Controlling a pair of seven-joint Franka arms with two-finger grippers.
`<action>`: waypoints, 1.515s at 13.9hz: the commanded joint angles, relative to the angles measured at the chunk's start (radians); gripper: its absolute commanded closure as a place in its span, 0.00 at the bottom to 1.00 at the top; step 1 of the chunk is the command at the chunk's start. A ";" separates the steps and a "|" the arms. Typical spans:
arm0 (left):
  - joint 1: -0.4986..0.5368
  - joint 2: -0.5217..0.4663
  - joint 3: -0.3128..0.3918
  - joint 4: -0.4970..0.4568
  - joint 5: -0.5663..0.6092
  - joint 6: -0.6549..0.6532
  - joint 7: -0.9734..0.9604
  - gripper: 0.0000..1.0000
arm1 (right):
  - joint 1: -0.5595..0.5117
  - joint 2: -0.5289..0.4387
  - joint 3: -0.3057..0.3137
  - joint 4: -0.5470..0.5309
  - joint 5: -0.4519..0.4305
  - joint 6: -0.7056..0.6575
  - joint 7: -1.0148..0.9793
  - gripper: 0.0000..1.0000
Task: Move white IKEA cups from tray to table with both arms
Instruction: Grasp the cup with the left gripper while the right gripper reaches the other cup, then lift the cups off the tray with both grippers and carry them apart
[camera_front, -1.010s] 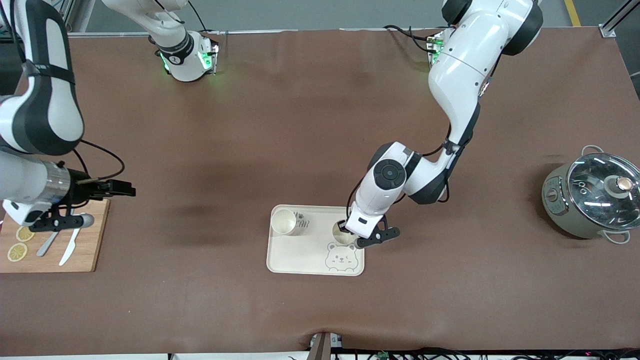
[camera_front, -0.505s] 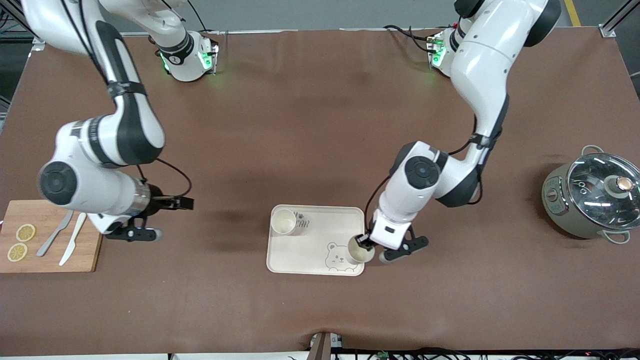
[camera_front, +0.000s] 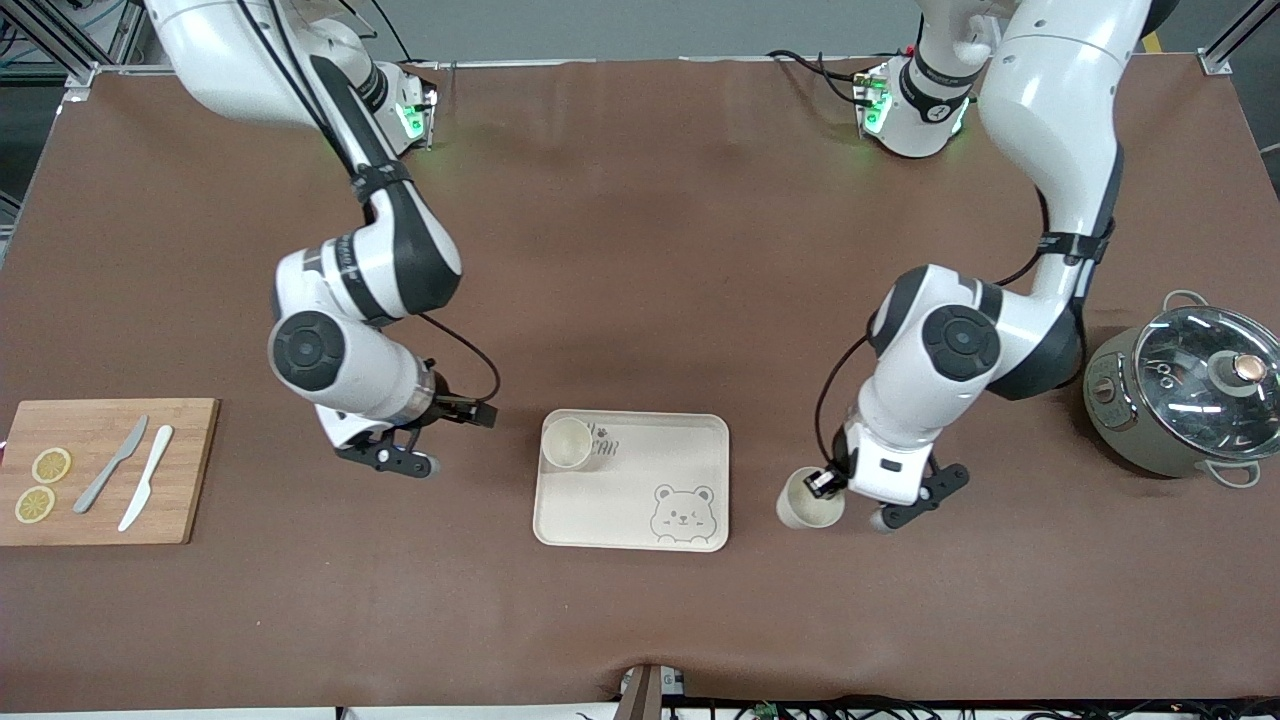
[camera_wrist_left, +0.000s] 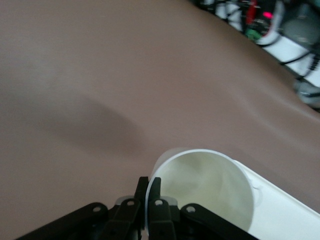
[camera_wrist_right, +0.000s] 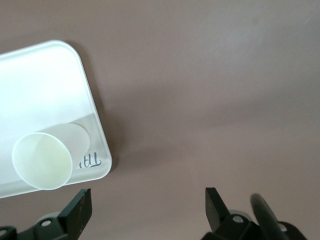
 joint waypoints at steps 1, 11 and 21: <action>0.104 -0.105 -0.010 -0.180 -0.007 0.009 -0.001 1.00 | 0.056 0.045 -0.009 0.018 0.006 0.023 0.124 0.00; 0.290 -0.068 -0.012 -0.348 0.001 0.166 0.039 1.00 | 0.126 0.153 -0.009 0.032 0.004 0.268 0.578 0.00; 0.286 -0.099 -0.007 -0.379 0.001 0.094 0.043 1.00 | 0.154 0.168 -0.008 0.055 0.066 0.281 0.571 1.00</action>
